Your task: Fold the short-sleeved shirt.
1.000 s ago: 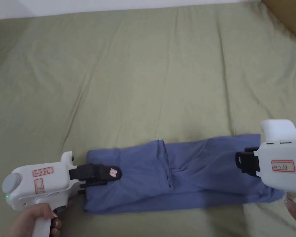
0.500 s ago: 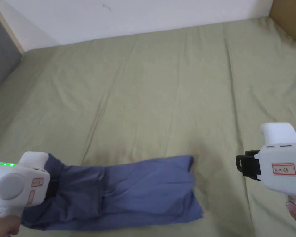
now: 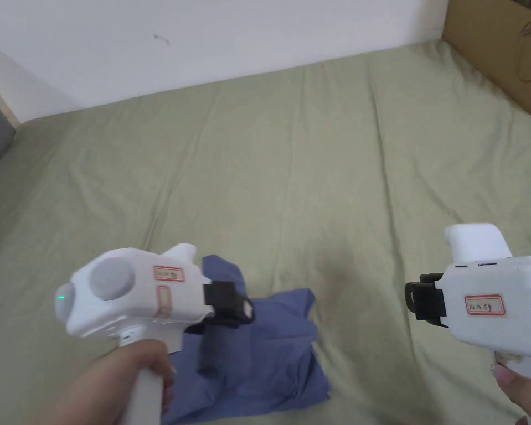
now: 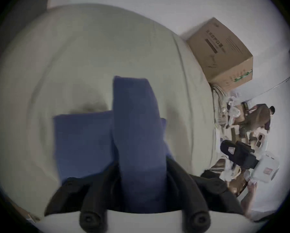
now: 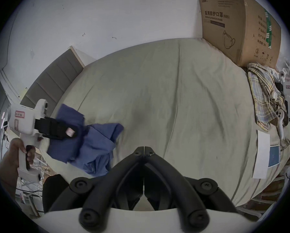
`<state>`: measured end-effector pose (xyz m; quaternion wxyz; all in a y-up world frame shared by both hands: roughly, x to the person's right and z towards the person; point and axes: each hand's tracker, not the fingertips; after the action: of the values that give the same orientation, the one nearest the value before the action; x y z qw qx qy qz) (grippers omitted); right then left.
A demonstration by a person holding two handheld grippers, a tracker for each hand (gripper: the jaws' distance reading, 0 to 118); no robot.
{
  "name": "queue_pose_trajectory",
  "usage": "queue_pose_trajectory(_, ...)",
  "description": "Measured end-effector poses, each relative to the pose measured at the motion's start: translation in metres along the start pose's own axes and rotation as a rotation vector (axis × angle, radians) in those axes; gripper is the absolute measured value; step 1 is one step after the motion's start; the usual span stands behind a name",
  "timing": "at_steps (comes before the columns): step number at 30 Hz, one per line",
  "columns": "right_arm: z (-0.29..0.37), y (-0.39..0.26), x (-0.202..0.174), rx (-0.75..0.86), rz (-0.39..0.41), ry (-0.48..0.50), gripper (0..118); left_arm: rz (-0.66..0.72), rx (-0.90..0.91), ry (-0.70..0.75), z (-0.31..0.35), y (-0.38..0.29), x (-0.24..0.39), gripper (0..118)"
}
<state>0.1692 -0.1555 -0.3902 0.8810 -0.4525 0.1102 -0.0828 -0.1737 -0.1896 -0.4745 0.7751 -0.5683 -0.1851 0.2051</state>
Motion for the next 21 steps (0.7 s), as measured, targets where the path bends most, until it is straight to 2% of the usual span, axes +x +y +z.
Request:
queue_pose_trajectory(1, 0.0, 0.0, 0.001, 0.0, -0.003, -0.001, 0, -0.016, -0.024, -0.009, -0.013, 0.0, 0.005, 38)
queue_pose_trajectory(2, 0.0, 0.0, 0.002, 0.0, -0.006, -0.002, 0, -0.025, -0.049, -0.014, -0.024, 0.0, 0.006, 83)
queue_pose_trajectory(3, 0.0, 0.001, 0.002, -0.001, -0.008, -0.002, 0, -0.025, -0.059, -0.021, -0.032, -0.001, 0.009, 107)
queue_pose_trajectory(4, -0.001, 0.001, 0.002, -0.001, -0.009, -0.002, 0, -0.024, -0.065, -0.027, -0.035, -0.002, 0.01, 113)
queue_pose_trajectory(8, -0.003, 0.002, 0.002, 0.002, -0.009, 0.001, 0, -0.054, -0.012, -0.039, -0.017, -0.006, 0.013, 112)
queue_pose_trajectory(9, -0.003, 0.002, 0.002, 0.005, -0.011, 0.004, 0, -0.092, 0.077, 0.021, -0.001, -0.009, 0.017, 111)
queue_pose_trajectory(10, -0.004, 0.003, 0.002, 0.006, -0.012, 0.006, 0, -0.164, 0.177, 0.067, 0.016, -0.011, 0.02, 104)
queue_pose_trajectory(11, -0.004, 0.003, 0.001, 0.007, -0.013, 0.008, 0, -0.251, 0.232, 0.07, 0.028, -0.012, 0.024, 78)
queue_pose_trajectory(13, -0.005, 0.003, 0.001, 0.006, -0.012, 0.008, 1, -0.349, 0.228, 0.169, 0.038, -0.01, 0.035, 10)
queue_pose_trajectory(14, -0.006, 0.003, 0.001, 0.006, -0.011, 0.007, 0, -0.358, 0.202, 0.224, 0.037, -0.012, 0.042, 4)
queue_pose_trajectory(15, -0.006, 0.003, 0.002, 0.006, -0.011, 0.005, 0, -0.362, 0.177, 0.233, 0.031, -0.012, 0.044, 4)
queue_pose_trajectory(17, -0.006, 0.001, 0.003, 0.006, -0.017, 0.006, 0, -0.34, 0.091, 0.107, 0.014, -0.014, 0.044, 4)
queue_pose_trajectory(19, -0.005, 0.0, 0.006, 0.006, -0.023, 0.007, 0, -0.299, 0.01, 0.137, -0.015, -0.016, 0.049, 3)
queue_pose_trajectory(21, -0.006, -0.001, 0.009, 0.004, -0.024, -0.001, 0, -0.325, -0.052, 0.155, -0.042, -0.023, 0.054, 1)
